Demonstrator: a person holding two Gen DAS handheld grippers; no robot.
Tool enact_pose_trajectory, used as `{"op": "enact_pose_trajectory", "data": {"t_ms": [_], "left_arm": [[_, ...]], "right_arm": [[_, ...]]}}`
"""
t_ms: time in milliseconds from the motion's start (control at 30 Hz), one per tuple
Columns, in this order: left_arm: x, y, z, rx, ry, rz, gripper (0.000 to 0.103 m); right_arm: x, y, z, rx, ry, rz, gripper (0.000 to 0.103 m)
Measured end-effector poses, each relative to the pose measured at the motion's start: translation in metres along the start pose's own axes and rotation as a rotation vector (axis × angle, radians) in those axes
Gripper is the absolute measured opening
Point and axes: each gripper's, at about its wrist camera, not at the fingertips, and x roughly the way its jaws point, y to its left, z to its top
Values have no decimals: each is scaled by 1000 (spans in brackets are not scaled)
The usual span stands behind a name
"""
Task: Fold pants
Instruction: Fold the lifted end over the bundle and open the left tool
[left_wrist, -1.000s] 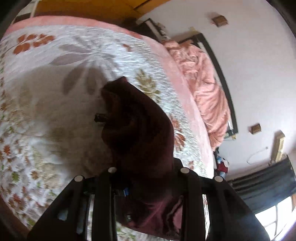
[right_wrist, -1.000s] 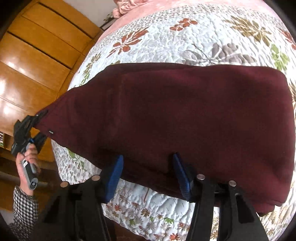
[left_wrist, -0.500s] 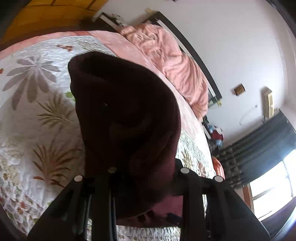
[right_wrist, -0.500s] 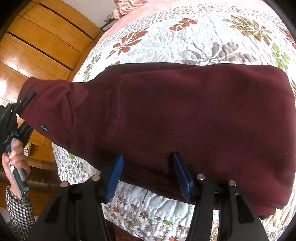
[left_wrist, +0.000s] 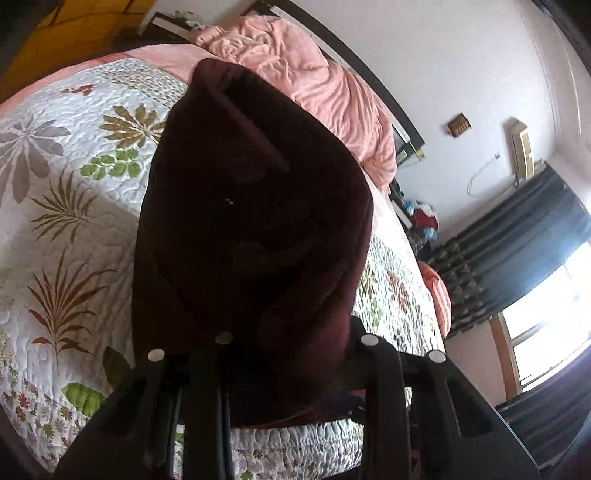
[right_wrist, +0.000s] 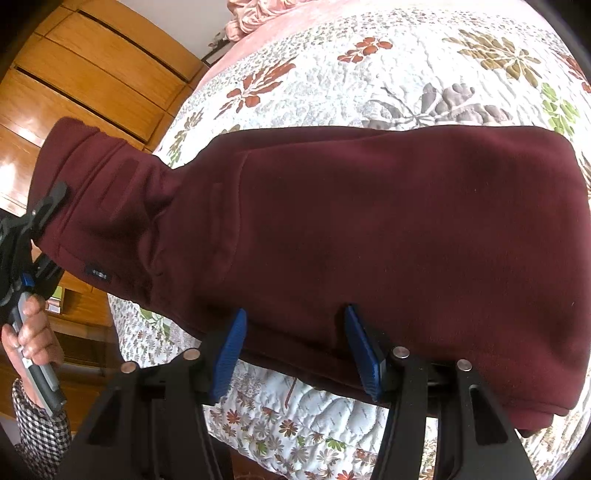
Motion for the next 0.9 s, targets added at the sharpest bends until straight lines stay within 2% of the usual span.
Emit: {"op": "enact_pose_trajectory", "data": {"t_ms": [333, 900], "left_arm": [[30, -11, -21, 45, 89, 11, 28], [76, -23, -53, 140, 221, 73, 29]], "right_arm": [[-1, 0, 0, 1, -2, 3, 56], [-3, -1, 0, 0, -6, 3, 56]]}}
